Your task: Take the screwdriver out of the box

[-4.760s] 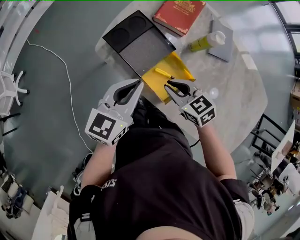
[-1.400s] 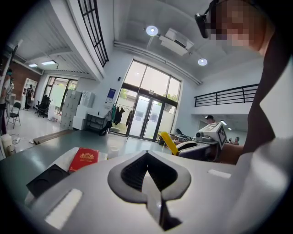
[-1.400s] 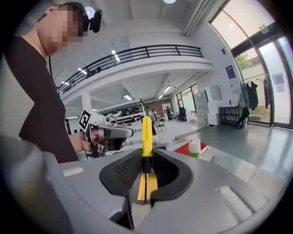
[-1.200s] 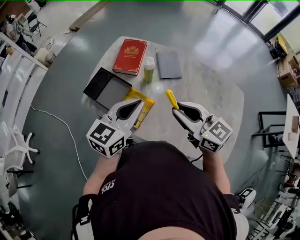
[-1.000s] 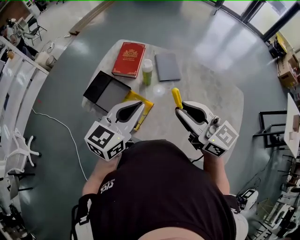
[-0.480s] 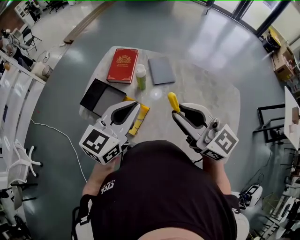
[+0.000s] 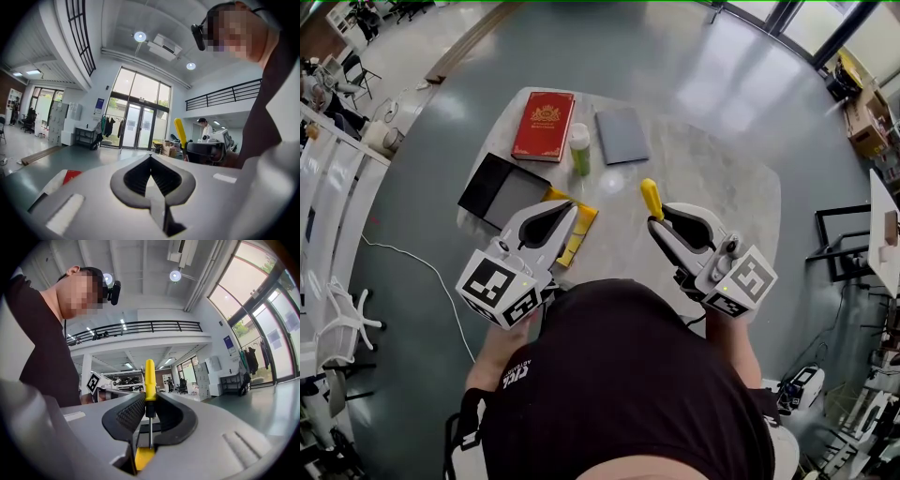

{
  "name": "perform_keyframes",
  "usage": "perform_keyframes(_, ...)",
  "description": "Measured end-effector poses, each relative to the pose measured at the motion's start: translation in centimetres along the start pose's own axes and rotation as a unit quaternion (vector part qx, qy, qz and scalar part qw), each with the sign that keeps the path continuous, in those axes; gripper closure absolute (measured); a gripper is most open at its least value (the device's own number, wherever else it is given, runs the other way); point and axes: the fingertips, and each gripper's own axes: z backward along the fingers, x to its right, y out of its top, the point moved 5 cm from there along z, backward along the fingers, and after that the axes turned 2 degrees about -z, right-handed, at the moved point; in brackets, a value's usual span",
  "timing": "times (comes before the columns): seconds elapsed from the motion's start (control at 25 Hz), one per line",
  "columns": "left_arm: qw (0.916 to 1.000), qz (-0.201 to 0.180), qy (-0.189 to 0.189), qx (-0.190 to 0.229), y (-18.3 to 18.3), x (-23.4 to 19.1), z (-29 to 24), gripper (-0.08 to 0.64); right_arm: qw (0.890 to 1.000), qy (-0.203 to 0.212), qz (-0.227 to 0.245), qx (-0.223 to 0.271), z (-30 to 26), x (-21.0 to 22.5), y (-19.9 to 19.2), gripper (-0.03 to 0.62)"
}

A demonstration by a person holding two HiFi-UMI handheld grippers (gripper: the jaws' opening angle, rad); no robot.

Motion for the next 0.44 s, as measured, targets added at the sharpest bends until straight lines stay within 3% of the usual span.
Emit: perform_keyframes(0.44, 0.9999, 0.004, 0.01, -0.003, -0.26, 0.0, 0.65, 0.56, 1.0, 0.001, -0.007, -0.002, -0.05, 0.27, 0.12, 0.506)
